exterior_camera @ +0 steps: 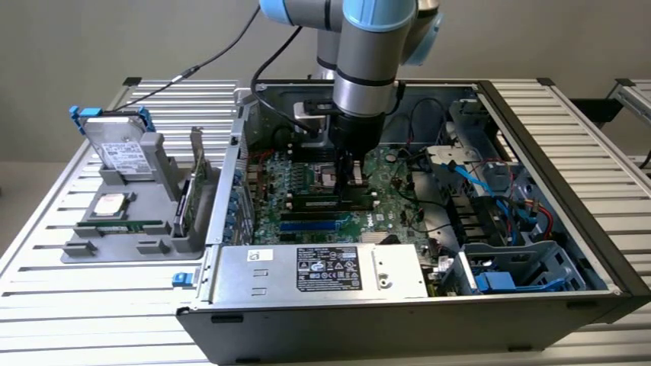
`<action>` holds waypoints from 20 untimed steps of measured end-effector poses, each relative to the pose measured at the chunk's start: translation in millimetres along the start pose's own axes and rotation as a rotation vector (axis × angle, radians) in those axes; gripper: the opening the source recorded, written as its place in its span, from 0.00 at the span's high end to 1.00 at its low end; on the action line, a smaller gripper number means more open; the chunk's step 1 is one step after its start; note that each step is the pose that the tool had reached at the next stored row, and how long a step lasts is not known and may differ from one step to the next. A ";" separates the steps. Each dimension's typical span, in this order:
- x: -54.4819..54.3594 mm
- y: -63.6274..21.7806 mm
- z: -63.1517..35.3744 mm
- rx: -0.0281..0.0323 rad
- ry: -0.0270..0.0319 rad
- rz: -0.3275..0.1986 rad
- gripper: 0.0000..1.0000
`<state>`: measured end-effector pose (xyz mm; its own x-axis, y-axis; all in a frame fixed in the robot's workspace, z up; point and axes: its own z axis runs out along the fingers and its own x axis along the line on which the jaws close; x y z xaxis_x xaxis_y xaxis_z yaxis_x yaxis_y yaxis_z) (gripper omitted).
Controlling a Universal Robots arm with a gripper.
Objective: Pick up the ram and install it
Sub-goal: 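Insert the ram into the slot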
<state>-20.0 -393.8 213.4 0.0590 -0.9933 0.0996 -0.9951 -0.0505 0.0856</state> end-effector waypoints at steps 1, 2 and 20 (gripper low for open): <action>-0.1 0.0 -0.1 -0.0001 0.0001 0.000 0.60; -0.1 0.0 -0.3 0.0000 0.0000 0.000 0.60; 2.4 2.2 -25.1 -0.0004 -0.0003 0.004 0.69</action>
<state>-20.0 -393.7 238.7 0.0553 -0.9935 0.0996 -0.9952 -0.0468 0.0856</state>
